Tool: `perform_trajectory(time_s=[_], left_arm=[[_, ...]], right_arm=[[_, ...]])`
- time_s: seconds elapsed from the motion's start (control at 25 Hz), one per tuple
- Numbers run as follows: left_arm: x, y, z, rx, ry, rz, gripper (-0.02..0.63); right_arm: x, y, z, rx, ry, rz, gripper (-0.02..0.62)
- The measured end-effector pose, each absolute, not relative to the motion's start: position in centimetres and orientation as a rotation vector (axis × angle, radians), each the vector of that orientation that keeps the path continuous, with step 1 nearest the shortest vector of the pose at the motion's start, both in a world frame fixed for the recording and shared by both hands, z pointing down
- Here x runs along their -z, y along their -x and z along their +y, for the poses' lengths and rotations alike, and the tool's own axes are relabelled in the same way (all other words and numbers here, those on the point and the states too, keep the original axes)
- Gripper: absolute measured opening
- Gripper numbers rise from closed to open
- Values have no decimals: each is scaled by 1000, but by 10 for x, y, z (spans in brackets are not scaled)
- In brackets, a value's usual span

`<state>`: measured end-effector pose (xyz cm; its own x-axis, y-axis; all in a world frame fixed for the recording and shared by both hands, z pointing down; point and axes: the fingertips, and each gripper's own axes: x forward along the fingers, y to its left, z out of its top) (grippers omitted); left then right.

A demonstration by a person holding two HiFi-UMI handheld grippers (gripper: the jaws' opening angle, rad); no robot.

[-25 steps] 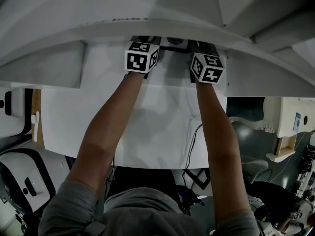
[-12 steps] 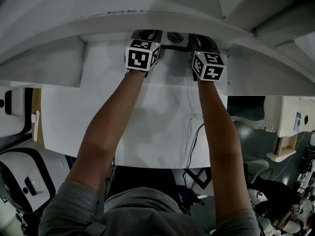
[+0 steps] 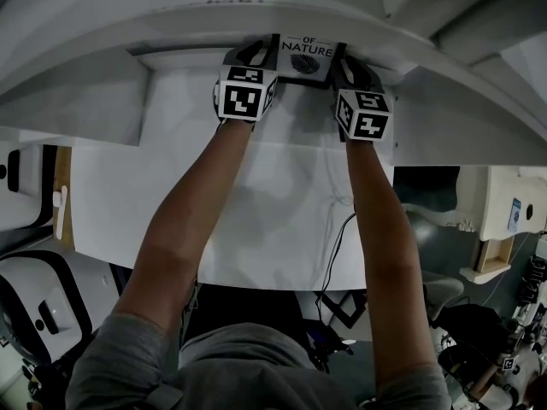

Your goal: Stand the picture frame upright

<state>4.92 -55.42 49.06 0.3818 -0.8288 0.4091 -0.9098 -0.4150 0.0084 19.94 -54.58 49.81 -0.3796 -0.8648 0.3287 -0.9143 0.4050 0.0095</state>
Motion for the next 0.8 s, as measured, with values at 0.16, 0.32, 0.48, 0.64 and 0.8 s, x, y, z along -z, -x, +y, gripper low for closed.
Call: perform_trajectory(time_s=[0.16, 0.32, 0.48, 0.64, 0.8], left_arm=[[-482, -45, -550, -462, -2420, -1529, 83], [-480, -40, -545, -461, -2413, -1528, 40], [-474, -38, -540, -418, -2413, -1519, 9], [-470, -47, -532, -383, -2426, -1441, 6], [-463, -47, -527, -398, -2447, -1452, 6]], right_arm=[[-491, -202, -541, -218, -1601, -2370, 112], [-484, -200, -535, -179, -1612, -2369, 90], [-476, -199, -529, -147, -1604, -2381, 39], [-470, -199, -525, -156, -1600, -2403, 28], [-467, -198, -521, -169, -1593, -2418, 26]])
